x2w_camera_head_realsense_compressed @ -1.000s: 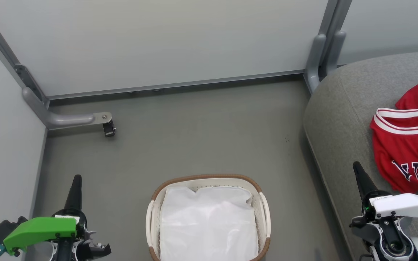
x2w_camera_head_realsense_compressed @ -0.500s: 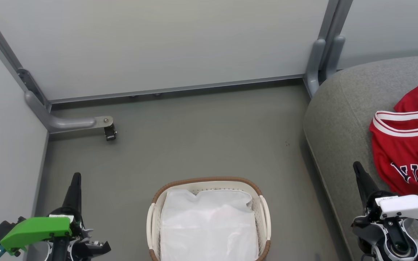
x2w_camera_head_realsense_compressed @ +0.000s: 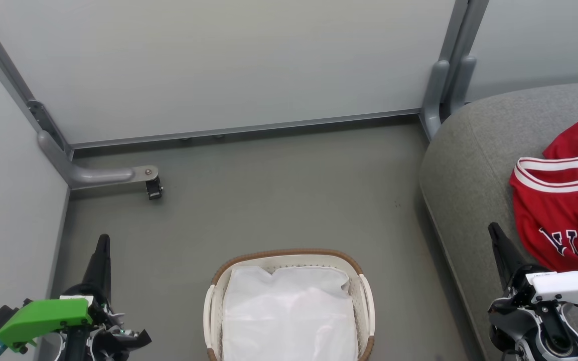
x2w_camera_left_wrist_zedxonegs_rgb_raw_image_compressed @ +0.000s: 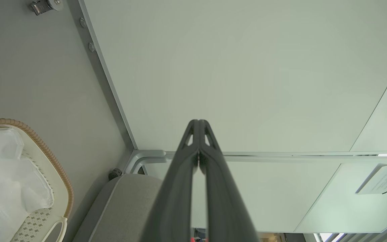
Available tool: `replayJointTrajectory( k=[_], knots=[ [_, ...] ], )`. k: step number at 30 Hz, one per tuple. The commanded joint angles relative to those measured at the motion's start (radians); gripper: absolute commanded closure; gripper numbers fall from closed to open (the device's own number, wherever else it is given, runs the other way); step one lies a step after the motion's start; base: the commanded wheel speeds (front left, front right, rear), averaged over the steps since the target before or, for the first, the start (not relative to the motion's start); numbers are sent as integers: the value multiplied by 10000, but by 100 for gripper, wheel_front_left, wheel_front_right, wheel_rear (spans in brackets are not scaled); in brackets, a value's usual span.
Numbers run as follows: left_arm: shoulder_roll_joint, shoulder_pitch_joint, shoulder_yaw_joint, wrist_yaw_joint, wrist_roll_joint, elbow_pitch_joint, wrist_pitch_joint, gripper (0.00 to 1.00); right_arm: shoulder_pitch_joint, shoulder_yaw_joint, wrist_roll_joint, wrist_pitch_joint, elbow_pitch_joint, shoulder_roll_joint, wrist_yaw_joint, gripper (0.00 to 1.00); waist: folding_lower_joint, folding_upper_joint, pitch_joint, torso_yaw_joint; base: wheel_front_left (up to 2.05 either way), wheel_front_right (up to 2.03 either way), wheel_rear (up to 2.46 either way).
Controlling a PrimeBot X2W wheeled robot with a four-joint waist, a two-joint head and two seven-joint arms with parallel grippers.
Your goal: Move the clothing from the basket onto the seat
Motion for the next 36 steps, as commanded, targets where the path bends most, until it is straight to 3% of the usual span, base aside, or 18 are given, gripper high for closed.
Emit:
replayJointTrajectory(
  k=[1, 36],
  knots=[
    [69, -171, 27, -53, -38, -30, 39, 100, 110, -21, 41, 19, -43, -63, -3, 100, 0, 0, 0, 0, 0, 0, 0],
    [69, -144, 24, -50, -39, -29, 37, 100, 110, -17, 43, 17, -40, -62, -3, 100, 0, 0, 0, 0, 0, 0, 0]
  ],
)
